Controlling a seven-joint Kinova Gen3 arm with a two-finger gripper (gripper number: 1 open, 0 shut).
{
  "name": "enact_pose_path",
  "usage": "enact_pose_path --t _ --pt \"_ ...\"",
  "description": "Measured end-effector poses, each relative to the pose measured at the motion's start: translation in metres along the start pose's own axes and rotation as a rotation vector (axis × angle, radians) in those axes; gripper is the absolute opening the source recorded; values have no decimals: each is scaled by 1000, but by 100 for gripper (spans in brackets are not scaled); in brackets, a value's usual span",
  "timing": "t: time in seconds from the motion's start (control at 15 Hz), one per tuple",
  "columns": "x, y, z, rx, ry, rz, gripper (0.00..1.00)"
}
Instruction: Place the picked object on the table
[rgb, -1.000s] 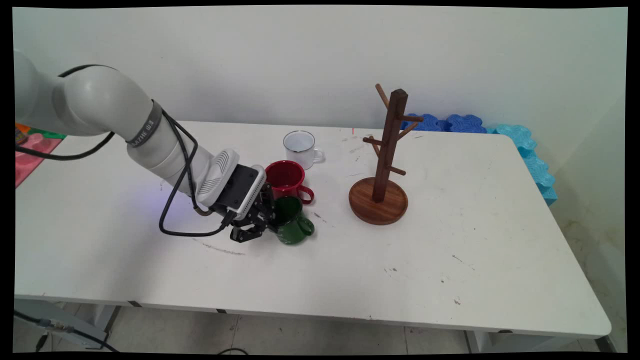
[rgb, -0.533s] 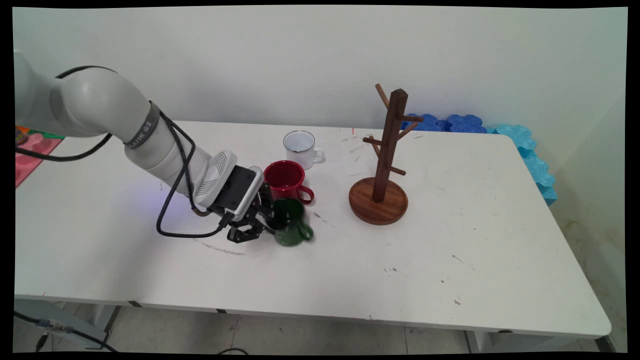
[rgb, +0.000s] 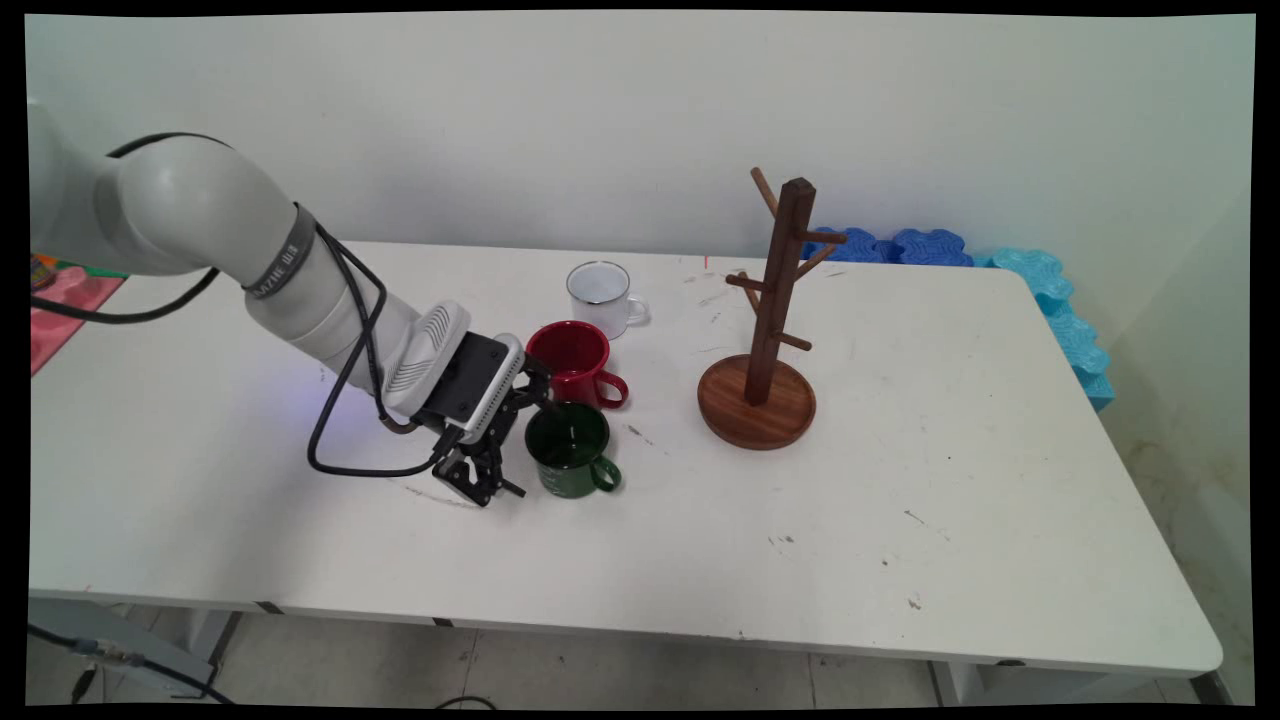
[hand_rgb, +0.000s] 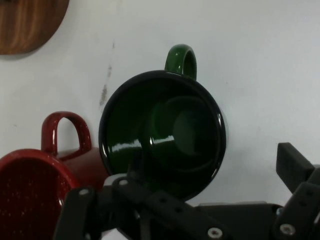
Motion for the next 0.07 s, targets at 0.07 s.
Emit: enact_pose_path --t 0.07 --pt "0 0 -1 0 0 0 100"
